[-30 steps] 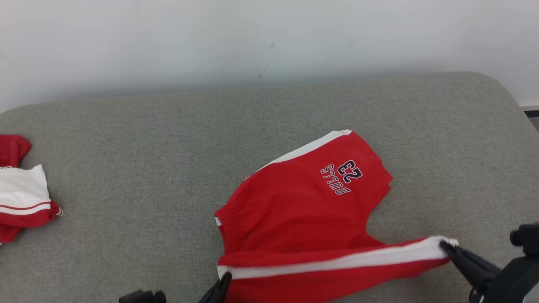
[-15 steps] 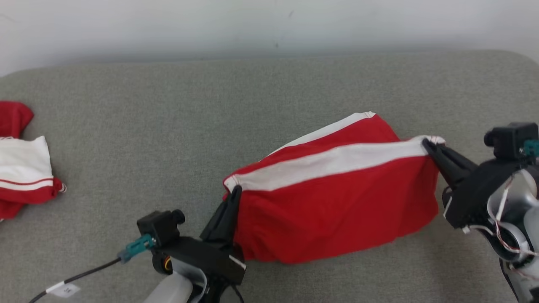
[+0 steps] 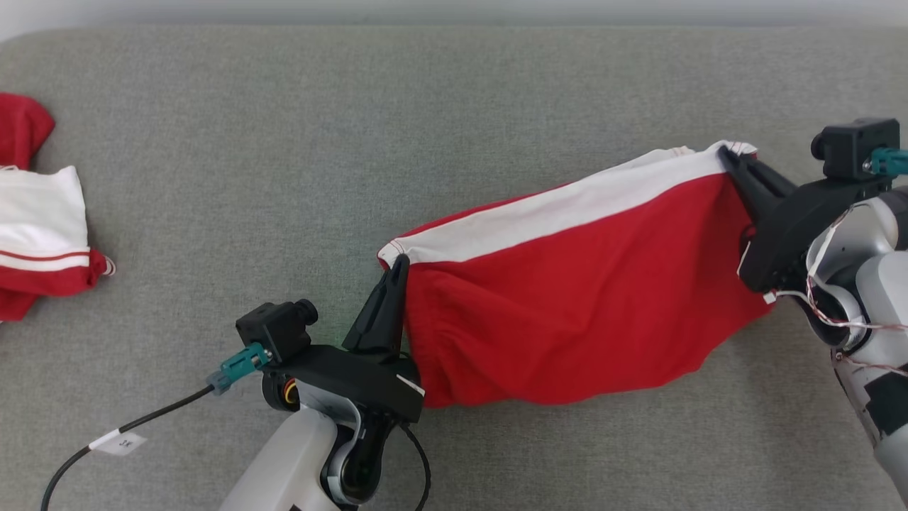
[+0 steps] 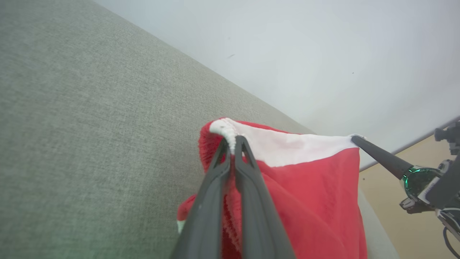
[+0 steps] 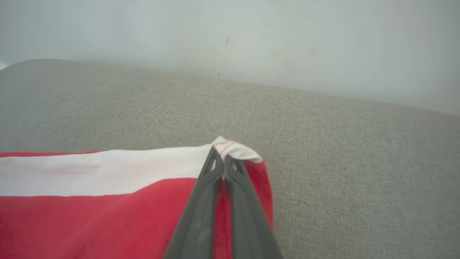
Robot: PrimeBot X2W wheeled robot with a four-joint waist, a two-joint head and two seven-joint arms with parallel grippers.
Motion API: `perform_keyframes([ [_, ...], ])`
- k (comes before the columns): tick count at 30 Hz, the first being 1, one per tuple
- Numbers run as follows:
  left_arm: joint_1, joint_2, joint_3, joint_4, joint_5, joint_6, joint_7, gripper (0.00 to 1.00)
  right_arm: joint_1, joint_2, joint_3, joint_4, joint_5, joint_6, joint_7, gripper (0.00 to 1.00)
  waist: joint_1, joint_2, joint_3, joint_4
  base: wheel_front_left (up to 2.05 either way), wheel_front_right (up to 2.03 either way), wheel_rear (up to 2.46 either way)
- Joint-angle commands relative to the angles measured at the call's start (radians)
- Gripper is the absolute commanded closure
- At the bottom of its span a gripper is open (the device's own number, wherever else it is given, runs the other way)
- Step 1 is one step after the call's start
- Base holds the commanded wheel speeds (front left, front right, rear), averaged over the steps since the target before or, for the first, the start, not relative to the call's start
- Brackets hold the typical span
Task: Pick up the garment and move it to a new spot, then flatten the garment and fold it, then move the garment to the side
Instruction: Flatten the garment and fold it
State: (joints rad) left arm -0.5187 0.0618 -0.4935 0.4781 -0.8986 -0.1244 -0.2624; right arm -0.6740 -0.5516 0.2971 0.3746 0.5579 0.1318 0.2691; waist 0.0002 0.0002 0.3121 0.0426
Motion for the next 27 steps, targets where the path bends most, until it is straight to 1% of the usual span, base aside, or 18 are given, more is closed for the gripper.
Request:
perform_keyframes([
  [1, -0.016, -0.005, 0.005, 0.005, 0.014, -0.005, -0.003, 1.00, -0.026, 0.006, 0.010, 0.021, -0.008, -0.002, -0.018, 1.00, -0.0002, -0.0002, 0.023, 0.020, 0.00, 0.00, 0.00],
  [4, -0.026, -0.008, 0.016, 0.011, 0.019, -0.007, -0.003, 1.00, -0.069, 0.015, 0.025, 0.074, -0.014, -0.002, -0.046, 1.00, -0.0002, -0.0002, 0.034, 0.025, 0.00, 0.00, 0.00],
  [5, -0.029, -0.009, 0.015, 0.012, 0.022, -0.007, -0.003, 0.89, -0.081, 0.020, 0.022, 0.095, -0.013, -0.002, -0.056, 1.00, -0.0002, -0.0002, 0.036, 0.026, 0.00, 0.00, 0.00],
  [6, -0.033, -0.010, 0.012, 0.013, 0.021, -0.008, -0.003, 0.32, -0.095, 0.025, 0.020, 0.116, -0.017, -0.002, -0.064, 1.00, -0.0002, -0.0002, 0.038, 0.027, 0.00, 0.00, 0.00],
  [7, -0.039, -0.011, 0.008, 0.013, 0.019, -0.006, -0.003, 0.00, -0.108, 0.030, 0.025, 0.134, -0.019, -0.002, -0.072, 0.70, -0.0002, -0.0002, 0.039, 0.028, 0.00, 0.00, 0.00],
  [8, -0.043, -0.011, 0.007, 0.013, 0.020, -0.006, -0.004, 0.00, -0.119, 0.037, 0.028, 0.152, -0.016, -0.002, -0.075, 0.00, -0.0002, -0.0002, 0.040, 0.028, 0.00, 0.00, 0.00],
  [10, -0.044, -0.011, 0.003, 0.014, 0.024, -0.006, -0.004, 0.00, -0.139, 0.050, 0.043, 0.177, -0.009, -0.002, -0.081, 0.00, -0.0002, -0.0002, 0.040, 0.028, 0.00, 0.00, 0.00],
  [12, -0.047, -0.011, 0.004, 0.013, 0.048, -0.006, -0.004, 0.00, -0.150, 0.048, 0.064, 0.191, 0.003, -0.002, -0.073, 0.00, -0.0002, -0.0002, 0.034, 0.027, 0.00, 0.00, 0.00],
  [14, -0.040, -0.011, 0.026, -0.001, 0.094, -0.005, -0.004, 0.00, -0.151, 0.037, 0.086, 0.195, 0.022, -0.002, -0.058, 0.00, -0.0002, -0.0002, 0.020, 0.027, 0.00, 0.00, 0.00],
  [17, -0.001, -0.004, 0.070, -0.032, 0.191, 0.020, -0.004, 0.00, -0.131, 0.017, 0.102, 0.190, 0.051, -0.002, -0.010, 0.00, -0.0002, -0.0002, -0.011, 0.021, 0.00, 0.00, 0.00],
  [18, -0.001, -0.004, 0.070, -0.032, 0.191, 0.020, -0.004, 0.00, -0.131, 0.017, 0.102, 0.190, 0.051, -0.002, -0.010, 0.00, -0.0002, -0.0002, -0.011, 0.021, 0.00, 0.00, 0.00],
  [23, 0.087, 0.036, 0.131, -0.117, 0.382, 0.082, -0.003, 0.00, -0.080, -0.022, 0.068, 0.173, 0.088, -0.002, 0.104, 0.00, -0.0002, -0.0002, -0.080, 0.007, 0.00, 0.00, 0.00],
  [27, 0.188, 0.069, 0.163, -0.196, 0.514, 0.131, -0.003, 0.00, -0.014, -0.027, 0.030, 0.150, 0.107, -0.002, 0.187, 0.00, -0.0002, -0.0002, -0.130, -0.005, 0.00, 0.00, 0.00],
])
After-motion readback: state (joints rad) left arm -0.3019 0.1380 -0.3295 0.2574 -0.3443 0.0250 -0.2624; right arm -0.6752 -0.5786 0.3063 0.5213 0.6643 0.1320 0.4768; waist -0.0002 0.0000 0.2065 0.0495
